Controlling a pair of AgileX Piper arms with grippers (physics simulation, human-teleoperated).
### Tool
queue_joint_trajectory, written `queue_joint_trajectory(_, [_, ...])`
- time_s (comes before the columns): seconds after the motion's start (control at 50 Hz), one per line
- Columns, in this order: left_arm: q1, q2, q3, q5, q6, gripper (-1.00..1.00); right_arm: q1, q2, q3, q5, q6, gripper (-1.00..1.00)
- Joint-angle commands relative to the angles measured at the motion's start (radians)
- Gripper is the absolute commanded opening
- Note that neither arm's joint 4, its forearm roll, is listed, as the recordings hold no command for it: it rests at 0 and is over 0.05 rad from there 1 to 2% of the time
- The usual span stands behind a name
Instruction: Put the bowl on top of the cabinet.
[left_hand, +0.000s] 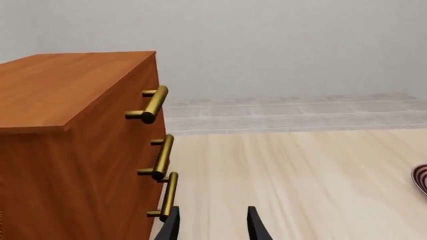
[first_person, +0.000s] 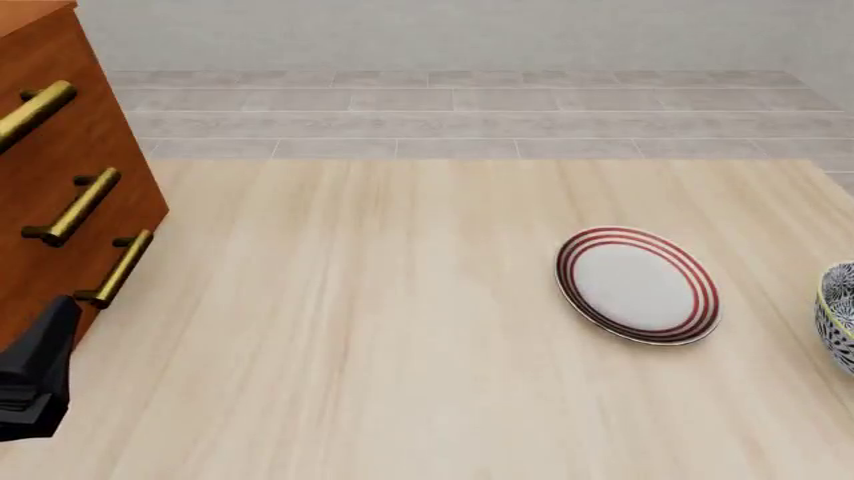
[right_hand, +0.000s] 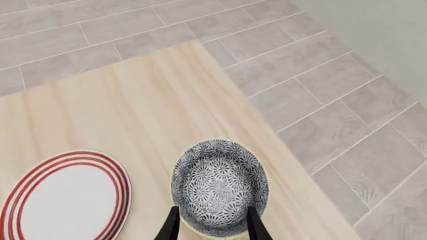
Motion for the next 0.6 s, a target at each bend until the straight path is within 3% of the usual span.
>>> queue_joint_trajectory(0.02, [-0.001, 0.004, 0.000, -0.003, 0.000, 1.00, -0.049, 0.019, 0.003, -0.015, -0.013, 1.00])
queue_joint_trajectory(0.1, [0.000, 0.004, 0.000, -0.004, 0.002, 1.00, -0.062, 0.009, 0.003, -0.016, -0.034, 1.00])
queue_joint_trajectory(0.6, [-0.001, 0.016, 0.001, -0.008, 0.006, 1.00, -0.116, 0.124, 0.035, -0.119, -0.005, 1.00])
